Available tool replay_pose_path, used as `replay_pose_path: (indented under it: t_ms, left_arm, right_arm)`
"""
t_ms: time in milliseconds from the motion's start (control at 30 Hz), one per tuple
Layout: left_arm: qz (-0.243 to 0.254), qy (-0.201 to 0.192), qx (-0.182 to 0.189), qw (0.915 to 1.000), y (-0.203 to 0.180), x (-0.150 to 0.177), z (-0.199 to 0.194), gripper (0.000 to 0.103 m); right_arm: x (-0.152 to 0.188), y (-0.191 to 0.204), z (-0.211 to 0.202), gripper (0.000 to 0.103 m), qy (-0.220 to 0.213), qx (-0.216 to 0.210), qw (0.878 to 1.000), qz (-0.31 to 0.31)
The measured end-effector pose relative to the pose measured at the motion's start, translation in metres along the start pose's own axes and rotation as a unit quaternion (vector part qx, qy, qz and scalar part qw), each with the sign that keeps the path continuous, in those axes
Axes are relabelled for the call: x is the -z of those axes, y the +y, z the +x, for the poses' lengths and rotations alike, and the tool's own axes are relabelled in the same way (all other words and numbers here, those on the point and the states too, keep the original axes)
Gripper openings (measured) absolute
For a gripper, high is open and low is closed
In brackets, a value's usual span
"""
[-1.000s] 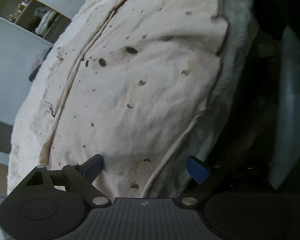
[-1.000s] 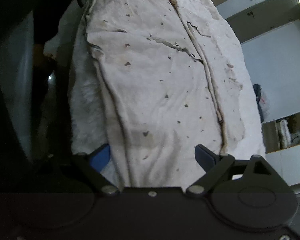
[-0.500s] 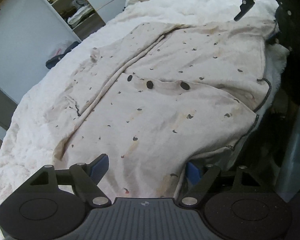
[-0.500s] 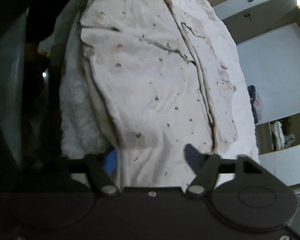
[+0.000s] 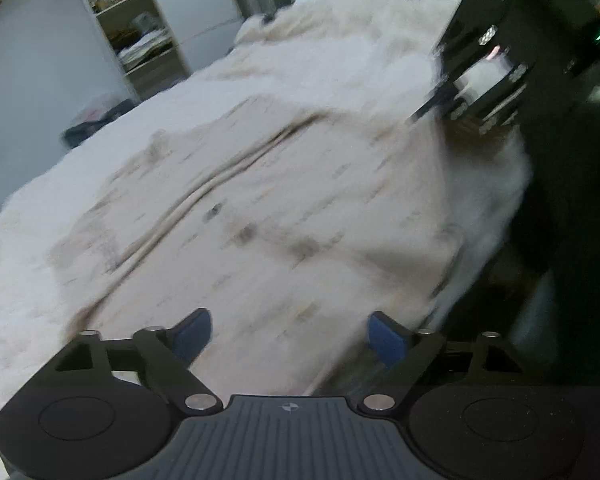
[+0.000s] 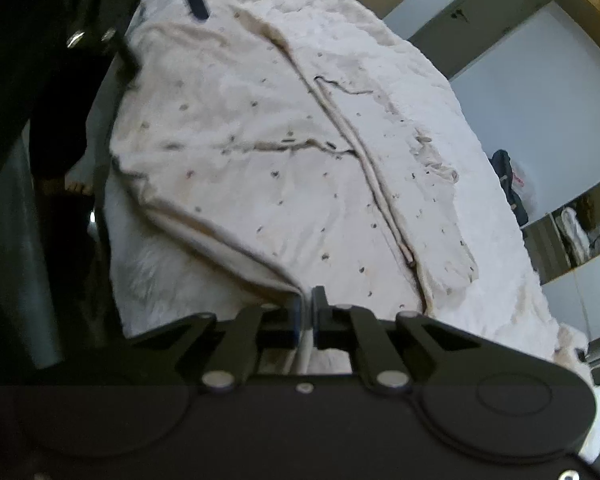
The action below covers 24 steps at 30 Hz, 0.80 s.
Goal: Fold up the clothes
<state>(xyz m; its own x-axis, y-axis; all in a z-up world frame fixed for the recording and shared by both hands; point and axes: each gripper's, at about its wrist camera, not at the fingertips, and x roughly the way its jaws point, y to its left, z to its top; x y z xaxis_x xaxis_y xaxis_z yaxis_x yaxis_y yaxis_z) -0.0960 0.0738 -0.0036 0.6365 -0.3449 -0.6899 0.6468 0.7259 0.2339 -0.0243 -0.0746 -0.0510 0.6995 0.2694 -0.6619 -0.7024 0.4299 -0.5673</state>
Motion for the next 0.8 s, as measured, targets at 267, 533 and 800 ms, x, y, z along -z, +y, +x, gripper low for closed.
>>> replay_pose_path:
  t_ms: [267,533,800]
  left_arm:
    - [0.025,-0.074,-0.055,0.9954,-0.081,-0.052,0.052,0.095]
    - [0.168,-0.025,-0.275,0.9462,-0.121,-0.025,0.089,0.085]
    - [0.234,0.044,-0.344,0.9083,-0.067,0.039,0.025,0.085]
  right_arm:
    - [-0.004,-0.013,-0.006,0.003,-0.006,0.003,1.0,0.022]
    - [0.0,-0.024,-0.011,0.003,-0.016,0.009,0.997,0.07]
    - [0.005,-0.029,-0.015,0.003,-0.03,-0.002,0.994,0.103]
